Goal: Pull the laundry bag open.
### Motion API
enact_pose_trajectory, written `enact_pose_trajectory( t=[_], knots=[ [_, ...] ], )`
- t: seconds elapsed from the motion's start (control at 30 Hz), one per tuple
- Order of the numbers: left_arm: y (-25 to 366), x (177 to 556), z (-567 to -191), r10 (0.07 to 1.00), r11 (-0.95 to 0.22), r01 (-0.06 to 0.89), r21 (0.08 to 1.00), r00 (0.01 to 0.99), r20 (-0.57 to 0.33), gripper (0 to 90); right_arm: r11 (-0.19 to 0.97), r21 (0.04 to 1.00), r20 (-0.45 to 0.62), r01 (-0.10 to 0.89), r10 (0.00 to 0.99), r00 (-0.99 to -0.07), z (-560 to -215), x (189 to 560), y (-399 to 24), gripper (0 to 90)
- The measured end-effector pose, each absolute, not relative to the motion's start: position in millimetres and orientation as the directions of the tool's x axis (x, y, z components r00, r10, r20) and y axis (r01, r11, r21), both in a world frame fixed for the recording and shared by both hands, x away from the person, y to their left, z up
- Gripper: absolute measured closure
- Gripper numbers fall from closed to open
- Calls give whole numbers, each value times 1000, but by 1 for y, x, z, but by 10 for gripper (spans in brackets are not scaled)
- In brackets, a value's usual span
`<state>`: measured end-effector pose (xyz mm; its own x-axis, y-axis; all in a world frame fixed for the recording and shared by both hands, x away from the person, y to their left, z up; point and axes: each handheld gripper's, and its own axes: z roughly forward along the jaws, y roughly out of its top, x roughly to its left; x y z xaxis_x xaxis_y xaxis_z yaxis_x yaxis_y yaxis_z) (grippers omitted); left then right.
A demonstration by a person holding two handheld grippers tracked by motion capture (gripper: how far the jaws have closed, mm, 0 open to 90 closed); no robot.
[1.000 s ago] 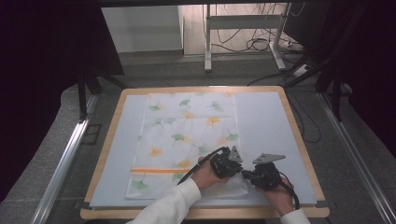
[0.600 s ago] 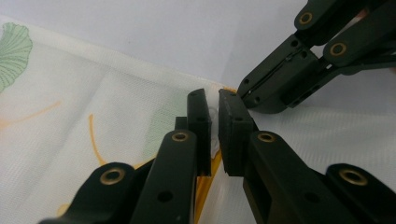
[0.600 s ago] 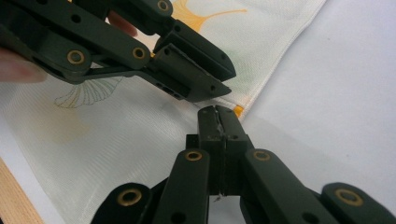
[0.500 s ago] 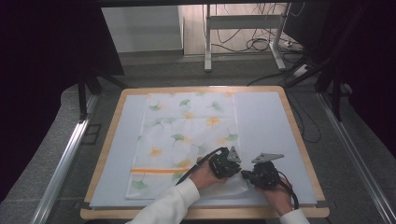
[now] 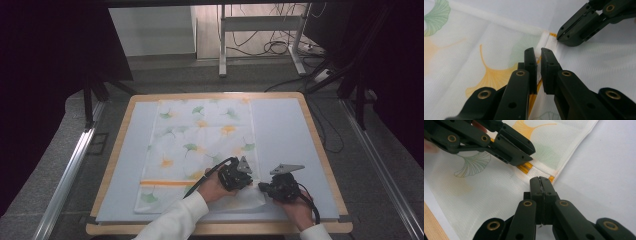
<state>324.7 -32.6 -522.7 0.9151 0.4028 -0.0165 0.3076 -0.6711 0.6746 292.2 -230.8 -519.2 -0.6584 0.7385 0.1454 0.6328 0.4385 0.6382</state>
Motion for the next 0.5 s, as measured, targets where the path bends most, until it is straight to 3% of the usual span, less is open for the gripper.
enact_pose_trajectory(
  t=[0.5],
  knots=[
    [-22,324,-524,415,-664,319,676,910,-21,848,445,639,141,627,734,-665,-519,292,-231,894]
  ],
)
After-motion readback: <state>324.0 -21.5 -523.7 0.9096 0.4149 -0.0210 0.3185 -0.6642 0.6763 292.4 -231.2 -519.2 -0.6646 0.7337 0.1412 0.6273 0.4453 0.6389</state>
